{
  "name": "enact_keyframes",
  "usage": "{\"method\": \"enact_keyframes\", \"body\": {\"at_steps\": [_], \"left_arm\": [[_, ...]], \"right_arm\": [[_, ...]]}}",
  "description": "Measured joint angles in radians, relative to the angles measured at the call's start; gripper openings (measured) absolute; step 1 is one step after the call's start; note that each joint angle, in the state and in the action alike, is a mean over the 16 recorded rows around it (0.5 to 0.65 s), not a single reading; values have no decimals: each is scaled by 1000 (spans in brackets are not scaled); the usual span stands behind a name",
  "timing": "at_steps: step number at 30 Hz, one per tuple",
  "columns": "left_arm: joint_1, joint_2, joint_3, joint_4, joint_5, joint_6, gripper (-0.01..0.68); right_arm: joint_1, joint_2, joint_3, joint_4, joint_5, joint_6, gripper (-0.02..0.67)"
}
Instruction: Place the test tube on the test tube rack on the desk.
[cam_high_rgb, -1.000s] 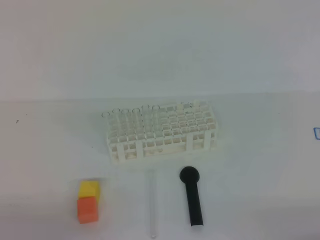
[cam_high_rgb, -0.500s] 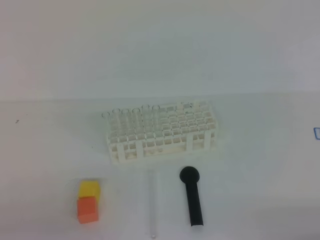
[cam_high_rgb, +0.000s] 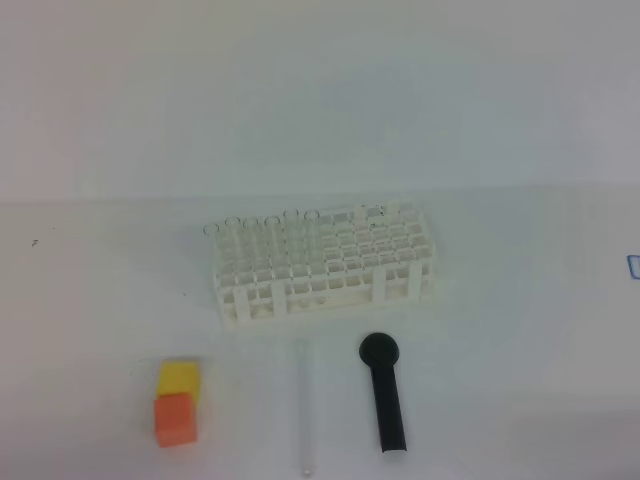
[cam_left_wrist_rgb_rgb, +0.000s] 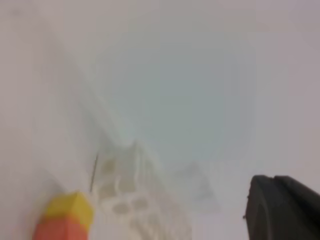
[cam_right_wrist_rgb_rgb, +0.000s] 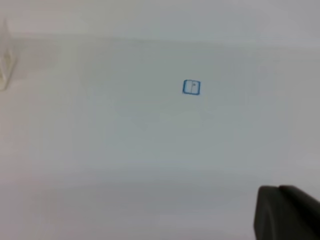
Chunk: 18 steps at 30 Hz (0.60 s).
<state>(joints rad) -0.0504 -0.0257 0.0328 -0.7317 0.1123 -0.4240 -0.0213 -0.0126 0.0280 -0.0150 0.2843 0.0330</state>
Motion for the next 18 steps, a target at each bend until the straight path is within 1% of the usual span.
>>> {"method": "enact_keyframes", "body": {"at_steps": [5,9,11,14,18], "left_arm": [[0,0,0,-152,218,79,-1],[0,0,0,-329,331,204,-1],[0,0,-3,-433,364,301,-1],[0,0,-17,-577,388,500,-1],[0,9,-66,-713,381,759,0]], "right_arm": [[0,0,1,93,-129,28,-1],[0,0,2,196,-263,74,-1],[0,0,1,254,-330,108,-1],[0,0,-11,315,-413,144,-1],[0,0,-66,308,-472,150,-1]]}}
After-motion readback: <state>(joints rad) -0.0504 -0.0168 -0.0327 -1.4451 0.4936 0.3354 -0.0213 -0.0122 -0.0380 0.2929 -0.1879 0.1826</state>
